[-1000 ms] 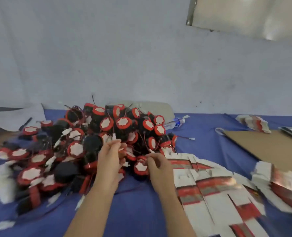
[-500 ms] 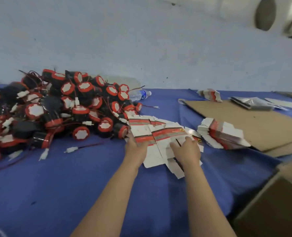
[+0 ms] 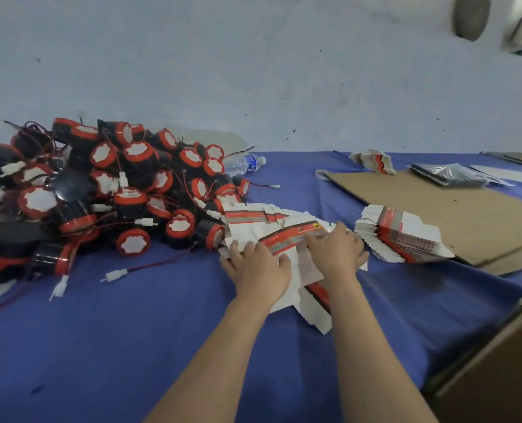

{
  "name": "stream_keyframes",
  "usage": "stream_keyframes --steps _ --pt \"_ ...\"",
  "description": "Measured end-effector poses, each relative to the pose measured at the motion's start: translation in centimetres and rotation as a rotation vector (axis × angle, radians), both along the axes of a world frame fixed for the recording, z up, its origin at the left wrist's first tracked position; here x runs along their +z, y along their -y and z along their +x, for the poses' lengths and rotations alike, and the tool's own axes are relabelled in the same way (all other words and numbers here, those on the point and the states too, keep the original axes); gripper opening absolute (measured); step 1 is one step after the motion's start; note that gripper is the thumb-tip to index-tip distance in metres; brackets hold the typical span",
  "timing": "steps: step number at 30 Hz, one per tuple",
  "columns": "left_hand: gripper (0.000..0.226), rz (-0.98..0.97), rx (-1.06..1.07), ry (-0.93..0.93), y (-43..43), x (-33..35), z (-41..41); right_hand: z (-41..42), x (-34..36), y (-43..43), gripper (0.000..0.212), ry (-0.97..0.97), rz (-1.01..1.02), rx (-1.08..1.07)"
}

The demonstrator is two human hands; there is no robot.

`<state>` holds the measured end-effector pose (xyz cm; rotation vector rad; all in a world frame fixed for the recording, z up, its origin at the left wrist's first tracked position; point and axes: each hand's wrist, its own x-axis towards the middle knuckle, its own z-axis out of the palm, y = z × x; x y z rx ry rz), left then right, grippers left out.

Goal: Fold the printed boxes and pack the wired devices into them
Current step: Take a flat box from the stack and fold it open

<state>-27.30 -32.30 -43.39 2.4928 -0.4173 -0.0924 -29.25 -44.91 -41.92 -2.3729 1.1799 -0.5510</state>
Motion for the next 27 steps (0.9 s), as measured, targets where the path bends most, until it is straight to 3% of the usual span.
stream_keyframes --steps 6,9,12,15,17,20,23,27 --pt "0.053 -0.203 0.003 -0.19 0.3 1.8 1.0 0.0 0.0 -0.7 0.056 0.028 0.068 0.04" --pt "0.049 -0.418 0.022 -0.292 0.3 2.0 1.0 -0.1 0.3 -1.1 0.056 0.062 0.054 0.015" --pt "0.061 -0.775 0.052 -0.429 0.6 2.2 1.2 -0.3 1.0 -1.4 0.036 0.213 0.022 0.097" --pt "0.057 -0.952 0.082 -0.565 0.3 2.2 1.7 -0.4 1.4 -1.5 0.024 0.277 0.024 0.183" --pt "0.051 -0.95 0.084 -0.586 0.0 1.8 1.7 -0.4 1.2 -1.6 0.032 0.138 0.033 0.185" --pt "0.045 -0.815 0.164 -0.375 -0.4 1.5 1.1 -0.1 0.3 -1.9 0.046 -0.063 0.058 0.156" --pt "0.049 -0.763 0.186 -0.341 -0.4 1.7 0.8 0.0 -0.7 -2.3 0.051 -0.074 0.062 0.08" --pt "0.049 -0.847 0.145 -0.464 0.2 2.6 0.8 0.3 -1.4 -2.3 0.05 -0.065 0.116 0.057"
